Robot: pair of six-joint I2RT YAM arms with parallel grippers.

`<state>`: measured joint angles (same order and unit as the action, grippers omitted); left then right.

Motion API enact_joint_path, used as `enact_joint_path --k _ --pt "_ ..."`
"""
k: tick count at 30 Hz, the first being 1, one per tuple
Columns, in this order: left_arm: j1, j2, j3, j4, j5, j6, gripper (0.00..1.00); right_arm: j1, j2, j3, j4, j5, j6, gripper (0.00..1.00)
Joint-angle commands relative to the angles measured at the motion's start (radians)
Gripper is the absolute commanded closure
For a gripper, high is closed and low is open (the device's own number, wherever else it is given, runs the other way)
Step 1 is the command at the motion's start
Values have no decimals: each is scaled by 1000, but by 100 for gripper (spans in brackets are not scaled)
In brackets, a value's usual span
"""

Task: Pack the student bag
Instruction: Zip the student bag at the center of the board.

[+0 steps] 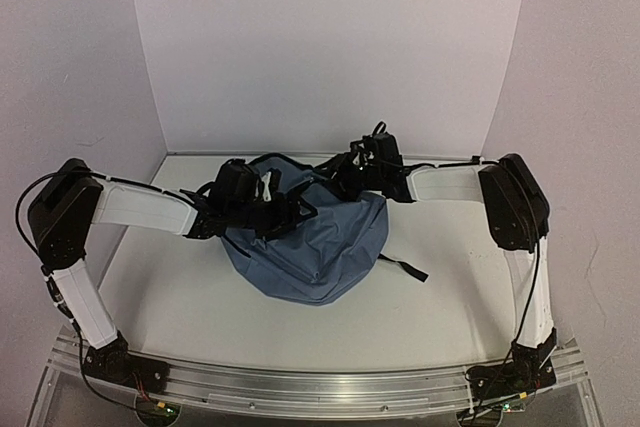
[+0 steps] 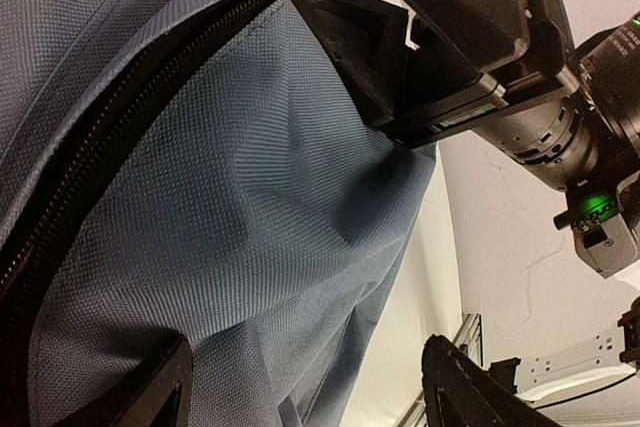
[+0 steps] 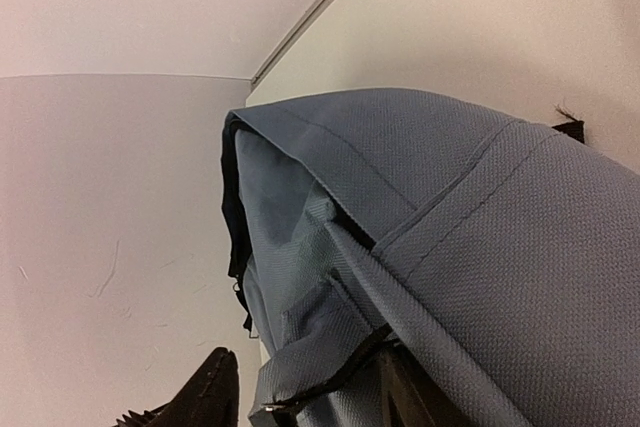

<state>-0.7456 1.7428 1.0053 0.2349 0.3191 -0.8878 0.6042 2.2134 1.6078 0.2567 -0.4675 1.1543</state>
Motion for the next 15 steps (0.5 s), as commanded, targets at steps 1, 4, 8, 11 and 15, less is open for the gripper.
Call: enact_joint_path --k 1,4,8,11,15 --pt "-4 4 -22 4 -2 -16 21 18 67 48 -4 -19 9 60" --pt "-5 -2 -30 3 -4 -17 21 20 70 58 7 -28 11 70" --pt "-4 -22 -37 -7 -15 -19 21 21 35 29 21 -15 13 86" --pt "-5 -51 -43 -27 -28 -16 21 20 -8 -7 46 -10 17 99" --pt "-3 -100 -40 -66 -34 -4 21 21 -72 -43 76 -2 14 100"
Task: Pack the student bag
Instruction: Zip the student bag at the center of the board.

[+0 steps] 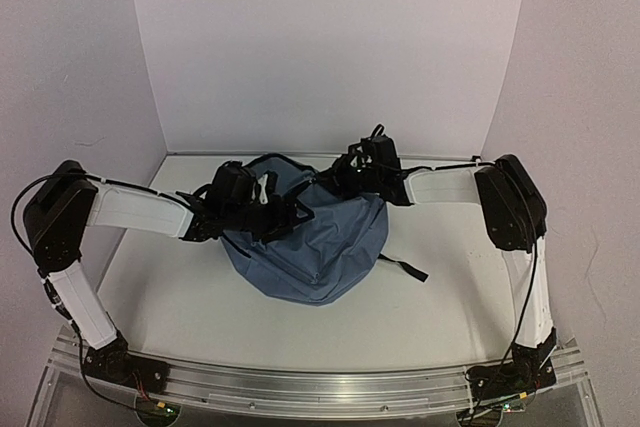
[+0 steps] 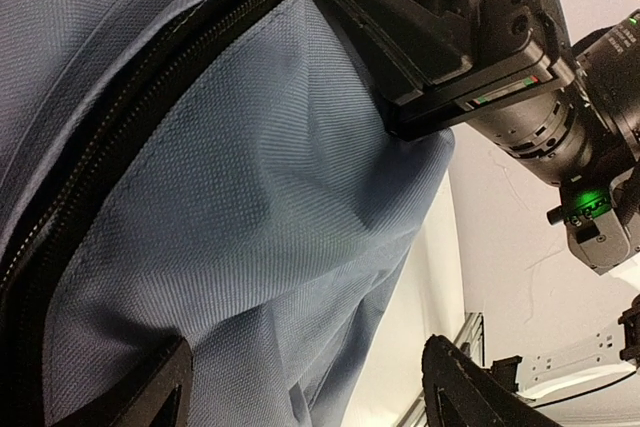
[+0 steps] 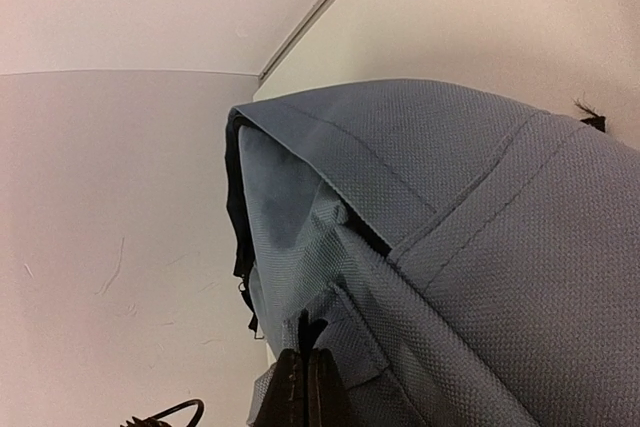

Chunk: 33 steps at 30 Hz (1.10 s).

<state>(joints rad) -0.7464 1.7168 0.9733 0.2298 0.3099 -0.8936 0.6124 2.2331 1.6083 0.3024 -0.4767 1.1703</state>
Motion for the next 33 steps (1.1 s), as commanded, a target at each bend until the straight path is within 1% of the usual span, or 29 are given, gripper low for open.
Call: enact_joint_path --k 1,5,9,15,18,21,25,28,30,33 --pt "-2 -86 -4 -76 -26 3 20 14 -111 -53 36 13 -7 100" --pt "3 -157 20 -157 -25 12 19 23 -183 -87 47 32 -43 100" --pt "29 -221 36 -258 -24 16 18 42 -211 -100 50 35 -82 100" --pt "109 -318 -47 -352 -36 -3 17 78 -213 -122 49 64 -127 100" --pt "173 -365 -117 -356 -33 -26 16 100 -206 -125 33 100 -157 100" --pt "192 -384 -124 -354 -23 8 16 112 -195 -129 17 121 -172 100" --pt "191 -334 -59 -370 51 110 16 135 -188 -124 15 142 -189 100" --pt "191 -301 -17 -347 70 155 15 156 -175 -110 12 156 -199 100" --pt "192 -269 46 -353 77 192 15 168 -166 -104 11 158 -205 100" --pt "192 -185 184 -389 83 245 15 183 -165 -113 11 167 -211 100"
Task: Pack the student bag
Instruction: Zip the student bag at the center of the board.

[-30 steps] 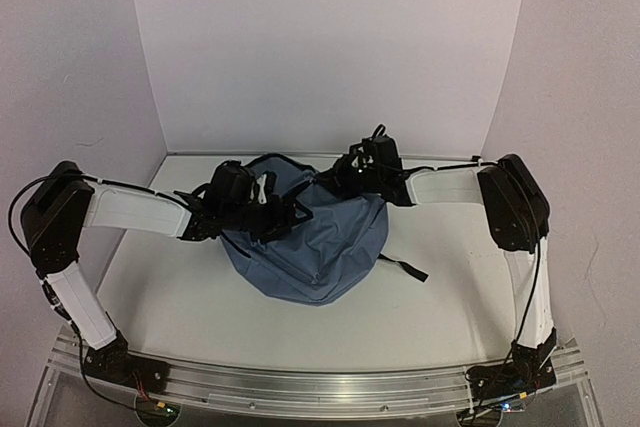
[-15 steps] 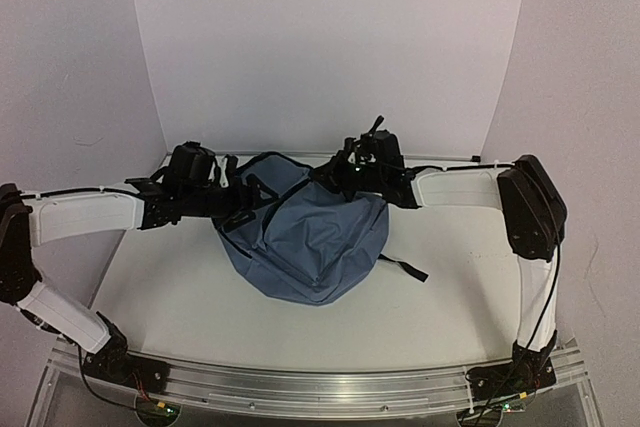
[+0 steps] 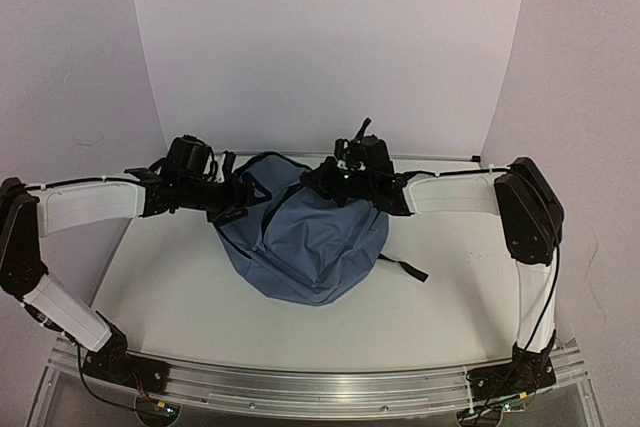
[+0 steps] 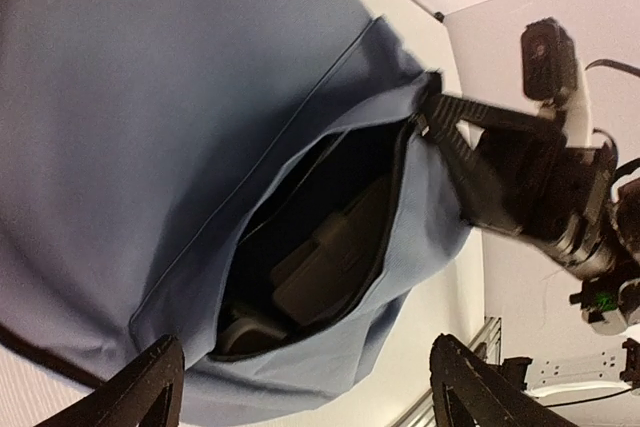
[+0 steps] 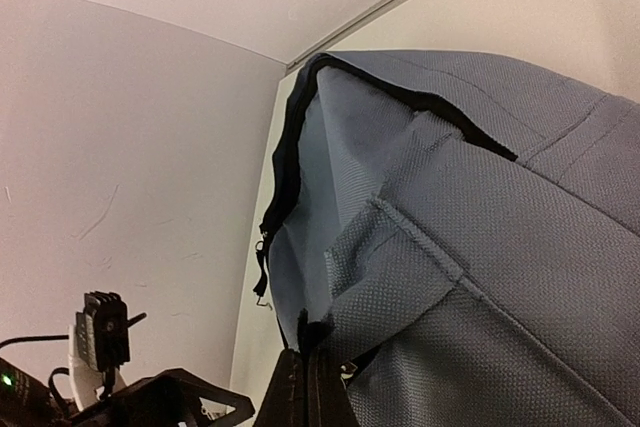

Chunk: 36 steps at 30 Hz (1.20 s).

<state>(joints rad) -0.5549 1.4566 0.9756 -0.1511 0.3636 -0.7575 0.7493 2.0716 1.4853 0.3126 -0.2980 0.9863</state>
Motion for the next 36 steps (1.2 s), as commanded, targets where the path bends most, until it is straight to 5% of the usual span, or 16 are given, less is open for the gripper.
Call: enact_joint_path --k 1,11,22,26,36 --pt "1 104 220 -16 22 125 15 49 -8 5 2 -6 -29 100" --pt "3 400 517 -35 149 182 18 57 -47 -35 2 14 -46 100" --pt "3 543 654 -63 232 220 27 58 -65 -46 0 18 -56 100" --pt "3 584 716 -122 215 247 37 58 -71 -54 0 15 -57 100" --pt "10 650 798 -177 242 204 80 59 -89 -66 -3 22 -98 100"
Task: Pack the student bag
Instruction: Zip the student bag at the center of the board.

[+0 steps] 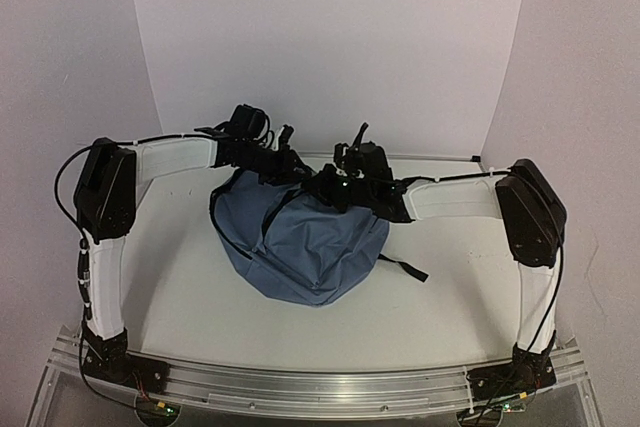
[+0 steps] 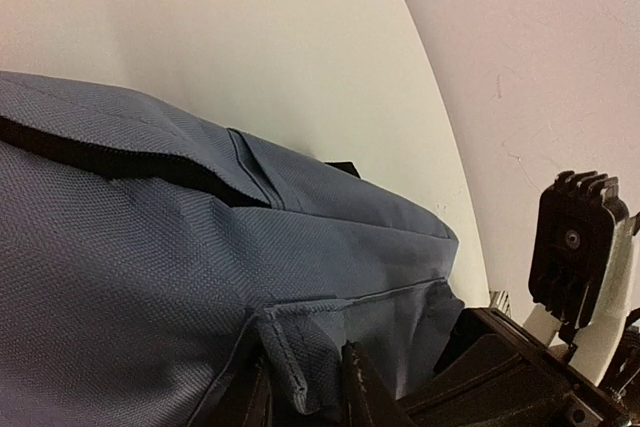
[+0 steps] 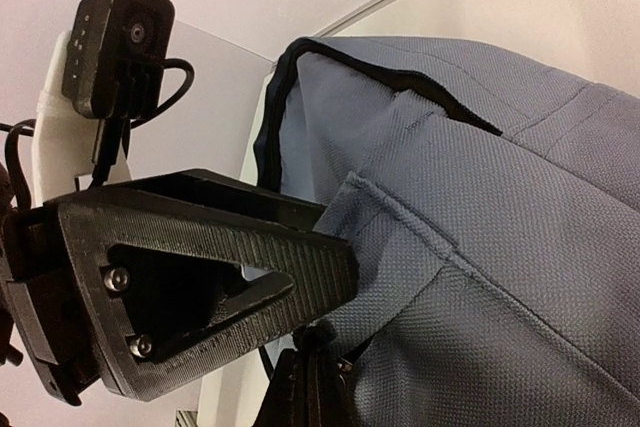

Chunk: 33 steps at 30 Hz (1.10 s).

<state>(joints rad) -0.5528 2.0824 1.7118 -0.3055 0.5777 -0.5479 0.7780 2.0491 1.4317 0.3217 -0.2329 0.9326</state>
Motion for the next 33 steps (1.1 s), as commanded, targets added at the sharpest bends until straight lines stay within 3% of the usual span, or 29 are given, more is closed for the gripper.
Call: enact_joint_path --k 1,4,18,26,33 --pt "13 28 65 -16 45 -17 86 32 -69 -11 -12 -47 -63 100" --pt "34 40 67 12 98 -63 99 37 -82 -6 -11 -65 -118 100" --pt "127 124 134 174 279 -284 100 95 -93 39 -12 -80 -209 100" --pt "175 188 178 233 316 -382 100 151 -92 61 -35 -16 -277 100" --pt "182 207 229 217 302 -378 100 199 -61 117 -102 66 -315 100"
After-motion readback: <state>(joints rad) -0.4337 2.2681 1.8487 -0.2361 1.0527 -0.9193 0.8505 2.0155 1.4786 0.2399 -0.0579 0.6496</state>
